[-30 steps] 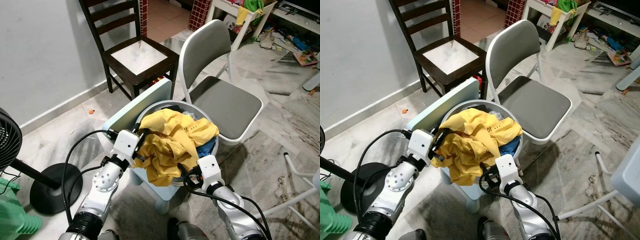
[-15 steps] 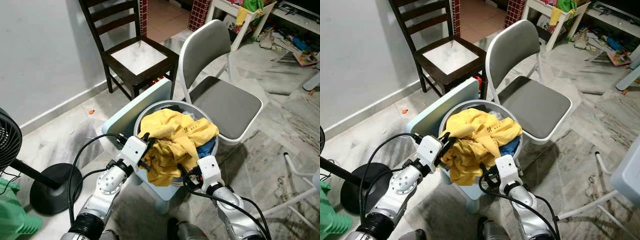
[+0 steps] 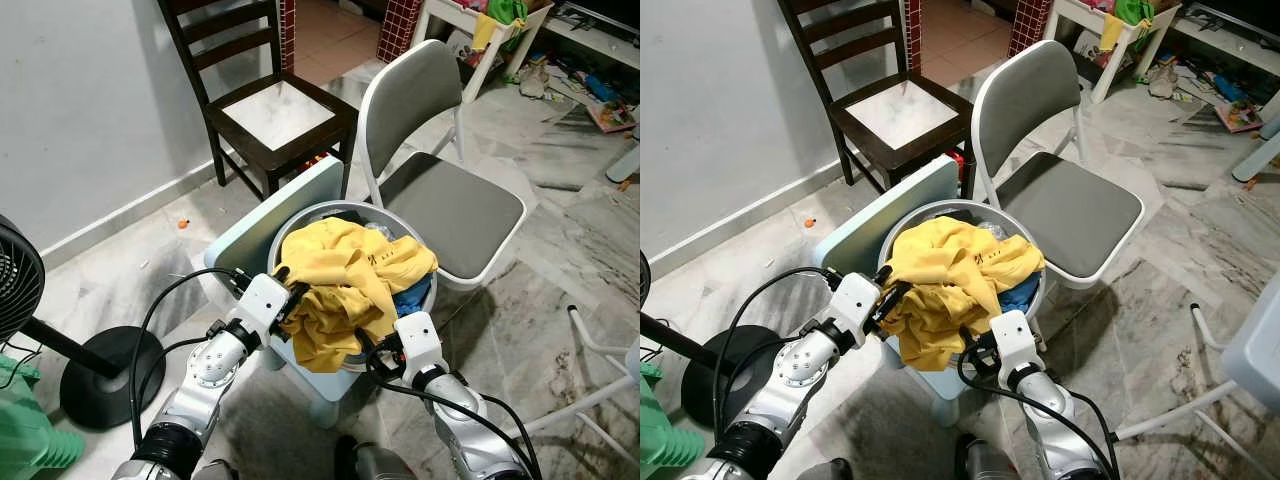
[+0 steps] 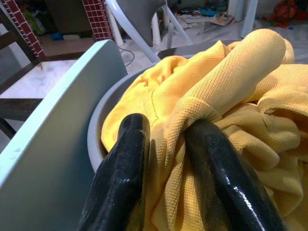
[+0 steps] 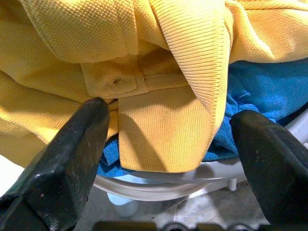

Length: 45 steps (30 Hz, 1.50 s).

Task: Hang hanger

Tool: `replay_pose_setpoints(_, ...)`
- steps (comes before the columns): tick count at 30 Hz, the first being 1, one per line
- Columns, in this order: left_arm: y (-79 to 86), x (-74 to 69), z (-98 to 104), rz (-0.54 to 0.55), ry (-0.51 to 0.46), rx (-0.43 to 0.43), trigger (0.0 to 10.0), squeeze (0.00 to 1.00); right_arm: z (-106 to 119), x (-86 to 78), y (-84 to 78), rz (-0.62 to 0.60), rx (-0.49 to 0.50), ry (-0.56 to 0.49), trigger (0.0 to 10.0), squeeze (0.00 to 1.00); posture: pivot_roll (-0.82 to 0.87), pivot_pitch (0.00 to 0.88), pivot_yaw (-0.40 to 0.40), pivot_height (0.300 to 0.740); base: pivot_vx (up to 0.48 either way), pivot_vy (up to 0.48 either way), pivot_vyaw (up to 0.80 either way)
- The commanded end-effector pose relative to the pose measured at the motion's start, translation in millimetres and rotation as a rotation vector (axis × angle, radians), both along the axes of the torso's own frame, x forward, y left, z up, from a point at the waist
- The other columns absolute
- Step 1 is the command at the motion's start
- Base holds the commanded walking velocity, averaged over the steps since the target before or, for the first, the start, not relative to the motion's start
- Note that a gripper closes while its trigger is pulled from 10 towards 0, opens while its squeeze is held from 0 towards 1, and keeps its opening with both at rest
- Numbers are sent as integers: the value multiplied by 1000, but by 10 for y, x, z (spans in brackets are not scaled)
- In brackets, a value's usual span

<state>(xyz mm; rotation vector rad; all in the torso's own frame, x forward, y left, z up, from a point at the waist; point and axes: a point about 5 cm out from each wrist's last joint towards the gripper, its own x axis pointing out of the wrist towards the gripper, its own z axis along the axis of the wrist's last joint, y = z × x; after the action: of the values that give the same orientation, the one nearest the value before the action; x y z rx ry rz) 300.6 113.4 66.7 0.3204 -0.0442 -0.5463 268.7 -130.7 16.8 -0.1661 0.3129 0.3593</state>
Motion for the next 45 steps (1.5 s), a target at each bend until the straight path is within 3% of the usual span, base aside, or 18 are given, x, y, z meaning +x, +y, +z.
replay_pose_setpoints(1,31,-15,-59,1,22,21,10000,0,-43,-43,-14,1,-5,18,10000,137,-90,192,-76,740,0,0,0)
replay_pose_setpoints(3,42,-9,-71,1,27,27,10000,0,-45,-43,-16,0,-5,19,10000,133,-91,193,-75,740,0,0,0)
replay_pose_setpoints(4,47,-6,-77,-1,29,31,8471,0,-47,-44,-17,0,-6,19,10000,133,-92,193,-75,740,0,0,0)
replay_pose_setpoints(5,51,-5,-81,-3,31,34,8471,0,-48,-45,-17,0,-6,20,10000,133,-93,193,-75,740,0,0,0)
replay_pose_setpoints(7,47,-1,-93,-24,38,45,1216,0,-52,-49,-18,-1,-6,21,10000,137,-95,193,-74,740,0,0,0)
replay_pose_setpoints(8,45,0,-97,-31,39,50,1216,0,-54,-50,-18,-2,-6,21,10000,137,-95,193,-74,740,0,0,0)
replay_pose_setpoints(9,40,2,-102,-43,39,62,0,0,-54,-52,-18,-2,-6,22,10000,137,-96,193,-72,740,0,0,0)
replay_pose_setpoints(24,17,17,-123,-150,4,166,0,0,-61,-55,-21,-9,-7,23,10000,137,-99,185,-65,740,0,0,0)
replay_pose_setpoints(30,40,42,23,-126,-128,168,0,0,-59,-38,-12,-6,-6,22,10000,137,-90,175,-63,740,0,0,0)
replay_pose_setpoints(35,16,53,309,-88,-299,96,0,0,-40,14,5,-4,-4,15,10000,137,-74,158,-62,740,0,0,0)
replay_pose_setpoints(37,5,29,384,-87,-323,55,0,0,-30,34,7,-4,-4,13,10000,133,-70,155,-62,740,0,0,0)
replay_pose_setpoints(40,-25,-9,481,-92,-324,-12,0,0,-9,72,1,-7,-4,6,10000,133,-66,147,-61,740,0,0,0)
replay_pose_setpoints(45,-85,-4,560,-74,-246,-146,0,0,9,113,-23,-11,-7,1,10000,133,-59,136,-59,740,0,0,0)
